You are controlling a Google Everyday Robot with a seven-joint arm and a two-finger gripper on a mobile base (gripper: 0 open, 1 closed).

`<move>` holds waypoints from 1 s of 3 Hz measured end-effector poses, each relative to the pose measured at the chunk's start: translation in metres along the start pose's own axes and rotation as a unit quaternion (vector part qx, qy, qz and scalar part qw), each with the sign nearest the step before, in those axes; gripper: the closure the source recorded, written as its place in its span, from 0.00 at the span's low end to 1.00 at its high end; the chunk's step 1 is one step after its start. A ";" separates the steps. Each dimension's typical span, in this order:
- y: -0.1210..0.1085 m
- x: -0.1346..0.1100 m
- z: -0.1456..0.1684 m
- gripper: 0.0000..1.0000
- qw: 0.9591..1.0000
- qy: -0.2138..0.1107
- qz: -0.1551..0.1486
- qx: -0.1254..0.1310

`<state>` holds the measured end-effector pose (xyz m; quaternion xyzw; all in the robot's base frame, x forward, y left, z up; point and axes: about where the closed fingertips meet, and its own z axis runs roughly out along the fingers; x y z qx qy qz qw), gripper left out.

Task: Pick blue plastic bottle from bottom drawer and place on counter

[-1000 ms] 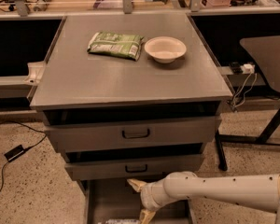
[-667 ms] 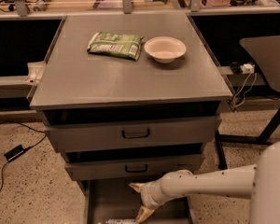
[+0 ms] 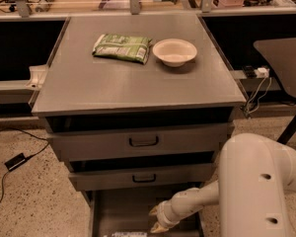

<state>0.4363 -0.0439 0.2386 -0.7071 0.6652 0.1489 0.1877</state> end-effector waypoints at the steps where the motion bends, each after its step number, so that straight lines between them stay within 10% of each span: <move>1: 0.001 0.024 0.013 0.41 1.000 0.004 0.019 0.019; 3: -0.008 0.030 0.034 0.33 0.997 -0.039 0.020 0.060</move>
Offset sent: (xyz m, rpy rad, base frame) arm 0.0184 -0.0300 -0.0383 0.1151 -0.1268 -0.1249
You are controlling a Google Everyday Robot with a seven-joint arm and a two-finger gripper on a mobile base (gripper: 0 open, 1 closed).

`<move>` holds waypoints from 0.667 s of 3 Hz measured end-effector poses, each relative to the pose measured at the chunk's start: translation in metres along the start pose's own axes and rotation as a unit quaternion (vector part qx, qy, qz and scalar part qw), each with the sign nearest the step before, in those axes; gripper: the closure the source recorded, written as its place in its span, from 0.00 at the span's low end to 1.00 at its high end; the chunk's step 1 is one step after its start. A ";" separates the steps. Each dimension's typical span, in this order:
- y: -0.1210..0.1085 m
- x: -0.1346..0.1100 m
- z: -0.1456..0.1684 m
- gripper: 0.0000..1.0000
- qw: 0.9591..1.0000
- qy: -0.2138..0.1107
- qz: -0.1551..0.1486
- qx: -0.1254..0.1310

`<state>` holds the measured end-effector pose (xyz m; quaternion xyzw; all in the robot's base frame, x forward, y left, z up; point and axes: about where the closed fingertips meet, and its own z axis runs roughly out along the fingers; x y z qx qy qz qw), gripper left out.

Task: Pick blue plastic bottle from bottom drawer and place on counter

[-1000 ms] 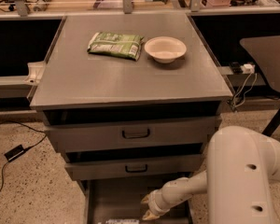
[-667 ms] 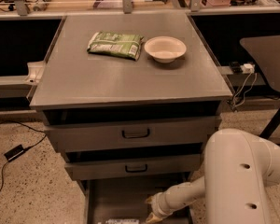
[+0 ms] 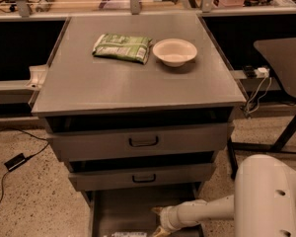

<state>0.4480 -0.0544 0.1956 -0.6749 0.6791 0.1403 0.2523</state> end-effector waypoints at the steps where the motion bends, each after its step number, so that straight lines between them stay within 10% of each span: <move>1: -0.002 -0.004 0.022 0.36 1.000 -0.019 0.000 -0.005; 2: 0.003 -0.019 0.055 0.33 0.998 -0.039 -0.005 -0.038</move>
Offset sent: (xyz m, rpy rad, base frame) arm 0.0155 0.0646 -0.0526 0.1030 0.0792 0.1033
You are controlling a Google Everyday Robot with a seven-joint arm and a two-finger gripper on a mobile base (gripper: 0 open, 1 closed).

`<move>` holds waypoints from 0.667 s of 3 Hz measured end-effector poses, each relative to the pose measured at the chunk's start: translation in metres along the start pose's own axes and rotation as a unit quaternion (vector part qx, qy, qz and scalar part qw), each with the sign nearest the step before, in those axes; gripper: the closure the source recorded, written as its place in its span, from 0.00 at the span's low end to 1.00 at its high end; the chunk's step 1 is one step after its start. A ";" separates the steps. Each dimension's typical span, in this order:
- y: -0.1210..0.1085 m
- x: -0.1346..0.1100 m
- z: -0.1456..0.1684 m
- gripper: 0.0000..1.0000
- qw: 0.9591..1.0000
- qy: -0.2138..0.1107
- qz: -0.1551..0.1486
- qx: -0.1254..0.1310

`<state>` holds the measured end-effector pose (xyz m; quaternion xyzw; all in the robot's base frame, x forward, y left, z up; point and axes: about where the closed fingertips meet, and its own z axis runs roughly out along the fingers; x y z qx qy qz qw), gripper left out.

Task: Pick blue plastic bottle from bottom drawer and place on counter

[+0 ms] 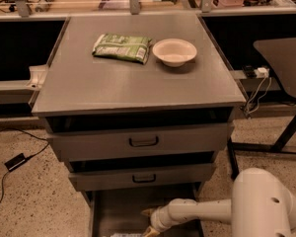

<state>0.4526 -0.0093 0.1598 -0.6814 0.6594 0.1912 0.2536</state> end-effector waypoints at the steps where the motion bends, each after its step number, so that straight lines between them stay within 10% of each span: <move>1: 0.006 -0.009 0.011 0.33 1.000 -0.006 0.001 -0.021; 2: 0.008 -0.015 0.014 0.29 0.999 -0.008 0.000 -0.031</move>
Offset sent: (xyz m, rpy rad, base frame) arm -0.0190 0.0452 -0.0048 0.0152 0.1177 0.1022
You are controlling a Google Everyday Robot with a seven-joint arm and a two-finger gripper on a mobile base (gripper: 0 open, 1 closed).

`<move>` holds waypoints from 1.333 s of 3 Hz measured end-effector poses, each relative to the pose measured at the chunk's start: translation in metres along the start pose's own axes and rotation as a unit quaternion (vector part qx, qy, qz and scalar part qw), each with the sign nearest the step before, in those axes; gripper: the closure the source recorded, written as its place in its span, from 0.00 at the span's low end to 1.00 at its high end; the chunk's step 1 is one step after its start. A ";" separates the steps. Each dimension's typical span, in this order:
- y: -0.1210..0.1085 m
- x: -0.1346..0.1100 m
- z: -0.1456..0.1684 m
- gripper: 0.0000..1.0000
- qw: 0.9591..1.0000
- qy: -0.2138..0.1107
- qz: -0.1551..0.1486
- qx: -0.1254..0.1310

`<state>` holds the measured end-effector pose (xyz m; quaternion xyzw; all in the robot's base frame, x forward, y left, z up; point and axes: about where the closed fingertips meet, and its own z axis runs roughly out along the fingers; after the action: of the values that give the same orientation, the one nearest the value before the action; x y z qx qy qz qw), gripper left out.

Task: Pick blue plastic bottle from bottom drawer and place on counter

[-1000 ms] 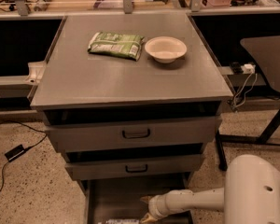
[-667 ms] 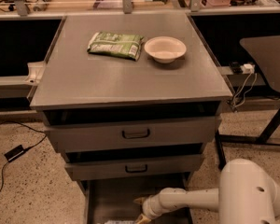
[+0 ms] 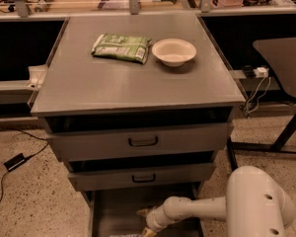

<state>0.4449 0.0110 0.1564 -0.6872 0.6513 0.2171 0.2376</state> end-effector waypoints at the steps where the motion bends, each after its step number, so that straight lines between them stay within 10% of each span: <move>1: 0.001 -0.012 0.000 0.28 1.000 0.001 -0.007 -0.012; 4: 0.006 -0.021 0.013 0.28 0.999 -0.022 -0.011 -0.039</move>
Offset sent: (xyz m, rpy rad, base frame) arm 0.0078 0.0137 0.0409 -0.0077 -0.0207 0.0543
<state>0.4381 0.0358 0.1586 -0.6984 0.6292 0.2546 0.2272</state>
